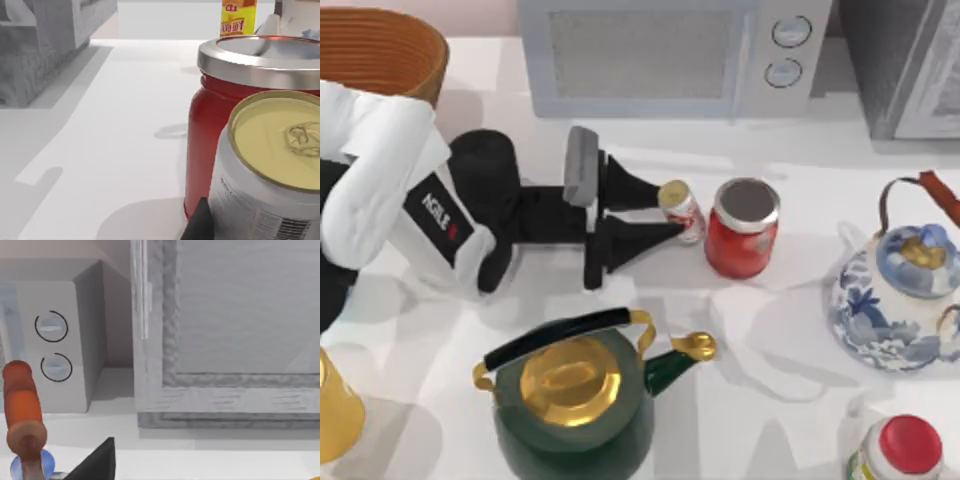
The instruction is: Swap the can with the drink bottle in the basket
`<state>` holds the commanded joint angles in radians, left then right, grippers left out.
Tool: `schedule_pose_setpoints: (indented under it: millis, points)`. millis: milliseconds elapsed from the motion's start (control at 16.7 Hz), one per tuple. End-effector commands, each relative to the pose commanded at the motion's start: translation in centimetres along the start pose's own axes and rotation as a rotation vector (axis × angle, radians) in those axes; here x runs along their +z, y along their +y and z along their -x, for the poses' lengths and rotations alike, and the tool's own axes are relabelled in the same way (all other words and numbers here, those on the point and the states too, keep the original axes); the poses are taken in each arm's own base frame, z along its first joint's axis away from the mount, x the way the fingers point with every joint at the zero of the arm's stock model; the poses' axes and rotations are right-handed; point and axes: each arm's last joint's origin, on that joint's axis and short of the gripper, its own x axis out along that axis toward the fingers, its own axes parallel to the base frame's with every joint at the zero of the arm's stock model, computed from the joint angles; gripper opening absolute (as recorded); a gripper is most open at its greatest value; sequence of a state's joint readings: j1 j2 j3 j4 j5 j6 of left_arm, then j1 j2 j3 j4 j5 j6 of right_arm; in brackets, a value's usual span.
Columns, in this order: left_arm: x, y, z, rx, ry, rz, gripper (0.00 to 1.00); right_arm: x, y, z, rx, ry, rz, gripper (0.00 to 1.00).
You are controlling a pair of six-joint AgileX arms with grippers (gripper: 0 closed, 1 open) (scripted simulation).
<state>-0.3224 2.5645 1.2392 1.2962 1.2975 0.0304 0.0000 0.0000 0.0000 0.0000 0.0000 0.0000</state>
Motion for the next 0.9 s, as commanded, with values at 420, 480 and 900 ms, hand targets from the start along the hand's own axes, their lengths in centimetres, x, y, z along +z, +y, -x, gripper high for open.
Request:
schedule_pose_setpoints:
  millis: [420,480,900]
  points:
    - [0.00,0.00,0.00,0.000,0.000,0.000,0.30,0.00,0.00,0.00,0.000,0.000,0.000,1.00]
    - [0.00,0.00,0.00,0.000,0.000,0.000,0.38,0.00,0.00,0.00,0.000,0.000,0.000,1.00]
    - [0.00,0.00,0.00,0.000,0.000,0.000,0.90,0.00,0.00,0.00,0.000,0.000,0.000,1.00]
